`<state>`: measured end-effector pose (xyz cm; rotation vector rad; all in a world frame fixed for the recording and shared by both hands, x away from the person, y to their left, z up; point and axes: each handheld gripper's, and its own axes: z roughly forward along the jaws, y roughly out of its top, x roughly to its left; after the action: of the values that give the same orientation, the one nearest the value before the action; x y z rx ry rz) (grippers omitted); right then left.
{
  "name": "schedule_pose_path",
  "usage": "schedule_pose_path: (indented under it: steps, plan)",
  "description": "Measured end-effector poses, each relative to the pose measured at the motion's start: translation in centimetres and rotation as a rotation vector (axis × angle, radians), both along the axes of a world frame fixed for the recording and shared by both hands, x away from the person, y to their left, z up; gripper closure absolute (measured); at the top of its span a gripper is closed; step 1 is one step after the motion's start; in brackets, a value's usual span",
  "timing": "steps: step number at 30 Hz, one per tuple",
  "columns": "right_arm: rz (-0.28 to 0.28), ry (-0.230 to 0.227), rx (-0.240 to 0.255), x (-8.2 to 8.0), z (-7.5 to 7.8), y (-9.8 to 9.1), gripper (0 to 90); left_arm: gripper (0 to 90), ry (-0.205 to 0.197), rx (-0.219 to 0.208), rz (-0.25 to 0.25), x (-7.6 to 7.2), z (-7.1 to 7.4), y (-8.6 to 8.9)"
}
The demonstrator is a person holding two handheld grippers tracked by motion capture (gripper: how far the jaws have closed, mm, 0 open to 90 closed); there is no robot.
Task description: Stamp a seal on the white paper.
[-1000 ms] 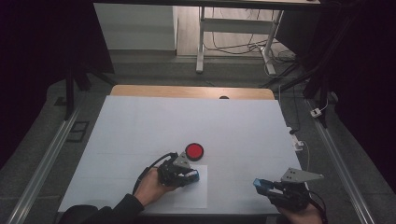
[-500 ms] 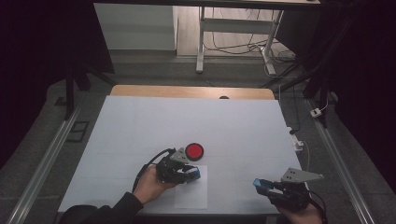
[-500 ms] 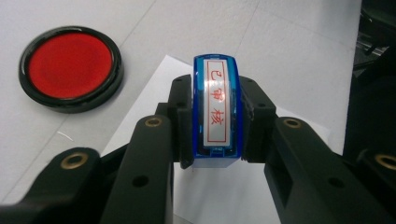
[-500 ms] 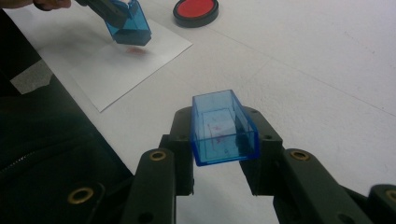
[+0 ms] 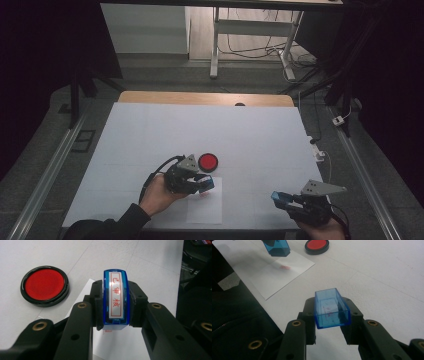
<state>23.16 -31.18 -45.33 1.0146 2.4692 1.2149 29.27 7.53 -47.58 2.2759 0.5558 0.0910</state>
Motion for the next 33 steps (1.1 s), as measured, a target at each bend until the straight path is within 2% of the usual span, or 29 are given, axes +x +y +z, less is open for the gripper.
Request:
schedule_pose_path:
  steps: [2, 10, 23, 33]
  plan:
    - [0.001, 0.000, 0.003, 0.0, 0.0, 0.0, 68.6, 70.1, -0.019, 0.003, -0.001, -0.1, 0.2, 0.1]
    - [0.000, 0.000, 0.000, 0.0, 0.0, 0.0, 68.6, 70.1, -0.047, -0.026, -0.013, -0.3, 1.0, 0.6]
    - [0.000, 0.000, 0.003, 0.0, 0.0, 0.0, 68.6, 70.0, -0.062, -0.080, -0.023, -0.8, 2.0, 1.6]
    - [0.001, -0.001, 0.003, 0.0, 0.0, 0.0, 68.6, 70.0, -0.053, -0.132, -0.029, -0.9, 3.1, 2.4]
